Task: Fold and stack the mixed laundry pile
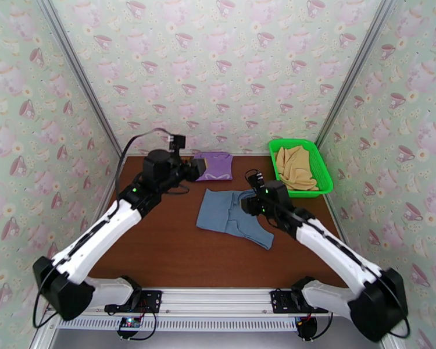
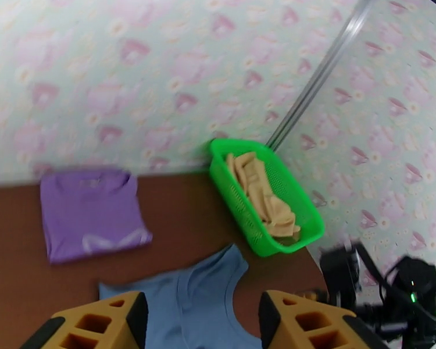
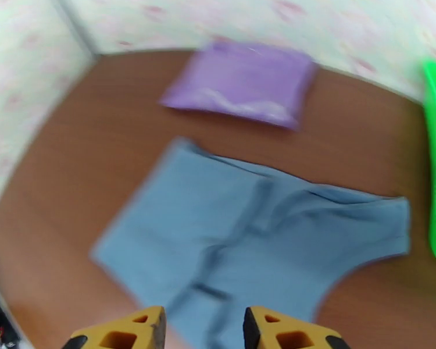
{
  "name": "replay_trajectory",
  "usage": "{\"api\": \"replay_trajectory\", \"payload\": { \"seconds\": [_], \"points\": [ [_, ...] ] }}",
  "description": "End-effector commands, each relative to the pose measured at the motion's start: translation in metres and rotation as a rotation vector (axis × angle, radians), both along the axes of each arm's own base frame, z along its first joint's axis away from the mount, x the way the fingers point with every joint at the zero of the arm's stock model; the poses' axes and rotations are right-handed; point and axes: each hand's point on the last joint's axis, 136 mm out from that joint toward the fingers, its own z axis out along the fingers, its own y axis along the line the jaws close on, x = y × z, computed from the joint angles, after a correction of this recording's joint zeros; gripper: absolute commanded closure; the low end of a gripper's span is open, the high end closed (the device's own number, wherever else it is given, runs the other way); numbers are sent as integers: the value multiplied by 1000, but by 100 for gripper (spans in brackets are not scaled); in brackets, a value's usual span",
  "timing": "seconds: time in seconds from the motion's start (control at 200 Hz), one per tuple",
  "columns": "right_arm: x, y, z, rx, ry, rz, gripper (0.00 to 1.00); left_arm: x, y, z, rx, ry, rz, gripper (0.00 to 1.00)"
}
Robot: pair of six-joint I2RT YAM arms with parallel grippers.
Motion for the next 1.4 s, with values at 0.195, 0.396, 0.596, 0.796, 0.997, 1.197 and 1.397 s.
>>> {"api": "replay_trajectory", "payload": {
  "seconds": [0.195,0.396,0.596,0.796,0.997,1.197,1.397],
  "points": [
    [93,42,-73,-93,196,110,58,-36,-22,-177,-9,386,27,49],
    [115,37,-117,-154,269,36,57,-34,-36,-228,3,458,37,52],
    [110,23,-158,-206,344,-48,58,-39,-45,-285,59,567,33,55],
    [88,10,-175,-163,405,-172,59,-37,-33,-332,167,644,61,59],
    [50,12,-184,15,427,-399,59,0,-10,-338,289,629,94,59],
    [18,31,-187,270,378,-671,58,69,4,-322,402,556,66,59],
    [19,51,-170,410,310,-805,57,115,-3,-307,426,493,-5,59]
  ]
}}
